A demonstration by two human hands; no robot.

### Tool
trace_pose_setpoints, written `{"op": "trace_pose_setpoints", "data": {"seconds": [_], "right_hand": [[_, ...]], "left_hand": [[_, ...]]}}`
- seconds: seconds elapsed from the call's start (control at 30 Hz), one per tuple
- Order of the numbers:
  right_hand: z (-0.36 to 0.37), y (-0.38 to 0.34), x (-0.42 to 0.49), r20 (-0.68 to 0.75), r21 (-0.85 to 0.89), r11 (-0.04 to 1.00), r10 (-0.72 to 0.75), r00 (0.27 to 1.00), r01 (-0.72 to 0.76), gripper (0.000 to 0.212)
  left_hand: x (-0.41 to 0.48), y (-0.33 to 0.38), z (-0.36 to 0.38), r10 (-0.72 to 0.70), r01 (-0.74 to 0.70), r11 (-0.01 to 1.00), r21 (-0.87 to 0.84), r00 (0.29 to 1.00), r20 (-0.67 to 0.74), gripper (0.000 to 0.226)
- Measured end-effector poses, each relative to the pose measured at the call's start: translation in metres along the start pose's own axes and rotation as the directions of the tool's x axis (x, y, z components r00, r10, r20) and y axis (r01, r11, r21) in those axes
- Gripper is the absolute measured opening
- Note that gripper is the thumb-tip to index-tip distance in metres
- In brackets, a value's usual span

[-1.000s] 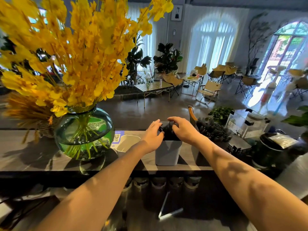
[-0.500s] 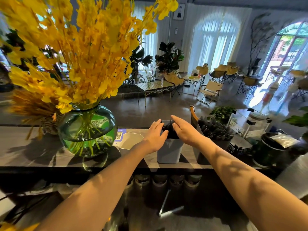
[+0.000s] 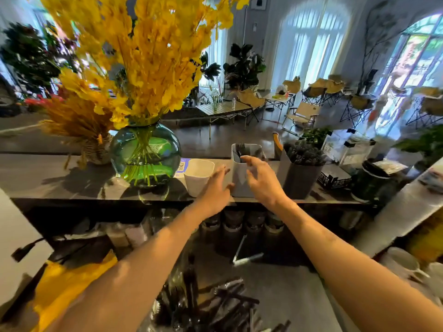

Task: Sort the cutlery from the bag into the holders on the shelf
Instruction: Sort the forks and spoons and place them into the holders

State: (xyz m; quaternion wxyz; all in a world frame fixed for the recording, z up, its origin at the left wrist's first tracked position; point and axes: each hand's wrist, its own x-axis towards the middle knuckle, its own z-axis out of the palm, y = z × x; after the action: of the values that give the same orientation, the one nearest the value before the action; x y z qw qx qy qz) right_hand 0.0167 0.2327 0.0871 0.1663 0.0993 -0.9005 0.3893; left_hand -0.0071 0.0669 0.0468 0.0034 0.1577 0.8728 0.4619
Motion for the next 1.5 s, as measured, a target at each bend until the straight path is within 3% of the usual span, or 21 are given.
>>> {"op": "trace_pose_setpoints", "data": {"seconds": [0.13,0.3,0.6,0.9,1.07,1.2,1.3,1.4,1.5], "right_hand": [[0.037,0.001,-0.058,0.049,0.073,0.996,0.052,0.997,-0.056,0.039],[0.095,0.028,-0.143,0.192,0.152,0.956,0.22,0.956,-0.251,0.039],[0.165,0.067,-0.272,0.392,0.058,0.869,0.432,0.812,-0.491,0.035],[0.187,0.11,-0.35,0.418,-0.162,0.834,0.542,0.729,-0.527,0.036],[0.191,0.127,-0.361,0.468,-0.152,0.9,0.43,0.772,-0.409,0.049],[0.196,0.142,-0.365,0.495,-0.248,0.913,0.406,0.769,-0.322,0.035],[0.2,0.152,-0.365,0.424,-0.313,0.922,0.351,0.835,-0.229,0.025],[0.204,0.164,-0.351,0.471,-0.337,0.935,0.268,0.84,-0.11,0.057],[0.205,0.162,-0.331,0.634,-0.404,0.913,0.23,0.738,0.062,0.089]], "left_hand": [[-0.06,-0.021,0.011,-0.047,0.048,0.998,-0.029,0.999,0.013,0.058],[-0.143,-0.075,0.034,-0.173,0.179,0.982,-0.062,0.982,0.081,0.051],[-0.266,-0.173,0.072,-0.451,0.465,0.885,-0.032,0.872,0.188,0.047],[-0.321,-0.196,0.134,-0.442,0.443,0.894,0.071,0.845,0.302,0.043],[-0.31,-0.183,0.161,-0.369,0.345,0.929,0.133,0.85,0.377,0.047],[-0.296,-0.188,0.17,-0.348,0.29,0.936,0.202,0.856,0.383,0.048],[-0.292,-0.196,0.171,-0.344,0.283,0.935,0.211,0.866,0.362,0.046],[-0.291,-0.2,0.171,-0.329,0.268,0.94,0.209,0.874,0.357,0.044],[-0.293,-0.199,0.169,-0.354,0.29,0.93,0.225,0.872,0.338,0.043]]}}
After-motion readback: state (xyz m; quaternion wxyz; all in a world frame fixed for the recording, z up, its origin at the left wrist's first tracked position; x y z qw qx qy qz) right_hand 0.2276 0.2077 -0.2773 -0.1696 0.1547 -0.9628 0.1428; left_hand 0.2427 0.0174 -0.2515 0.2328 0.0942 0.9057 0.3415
